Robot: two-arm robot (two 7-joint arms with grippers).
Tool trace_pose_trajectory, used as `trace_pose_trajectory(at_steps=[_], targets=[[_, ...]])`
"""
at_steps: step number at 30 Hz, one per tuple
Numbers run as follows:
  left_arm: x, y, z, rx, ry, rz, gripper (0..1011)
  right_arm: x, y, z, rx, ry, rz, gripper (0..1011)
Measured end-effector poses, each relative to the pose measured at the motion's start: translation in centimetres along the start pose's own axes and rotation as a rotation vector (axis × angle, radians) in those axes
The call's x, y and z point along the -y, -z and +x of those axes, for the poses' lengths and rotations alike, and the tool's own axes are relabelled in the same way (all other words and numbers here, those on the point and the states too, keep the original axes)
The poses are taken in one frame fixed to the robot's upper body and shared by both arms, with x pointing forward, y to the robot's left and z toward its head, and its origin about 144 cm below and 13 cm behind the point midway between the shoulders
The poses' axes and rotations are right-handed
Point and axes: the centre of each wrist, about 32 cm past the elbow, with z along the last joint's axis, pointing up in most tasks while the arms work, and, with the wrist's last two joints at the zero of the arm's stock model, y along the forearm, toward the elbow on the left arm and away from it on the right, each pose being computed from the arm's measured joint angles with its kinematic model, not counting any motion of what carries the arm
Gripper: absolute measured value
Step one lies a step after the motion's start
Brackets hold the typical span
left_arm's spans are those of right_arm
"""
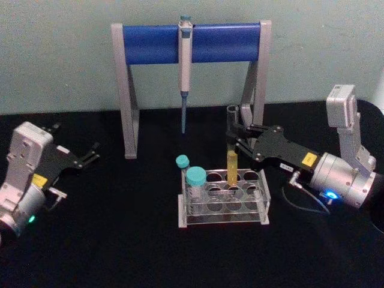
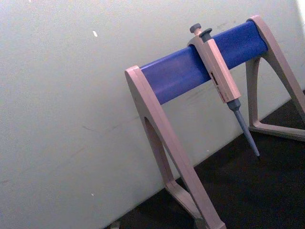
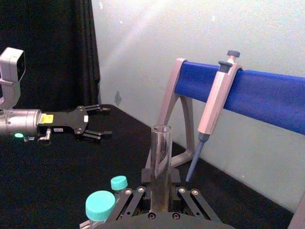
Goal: Pick up the test tube from the test tube rack, shake it, then place it back into the test tube rack.
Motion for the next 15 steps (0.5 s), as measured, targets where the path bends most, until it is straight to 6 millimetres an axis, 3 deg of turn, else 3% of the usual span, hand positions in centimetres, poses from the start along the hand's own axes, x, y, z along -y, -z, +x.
trace_pose_trajectory(at_steps=[15], targets=[[0.0, 0.0, 0.0, 0.0, 0.0, 0.0, 1001, -0.17, 0.54, -0.08, -0.006, 0.0, -0.027, 228]])
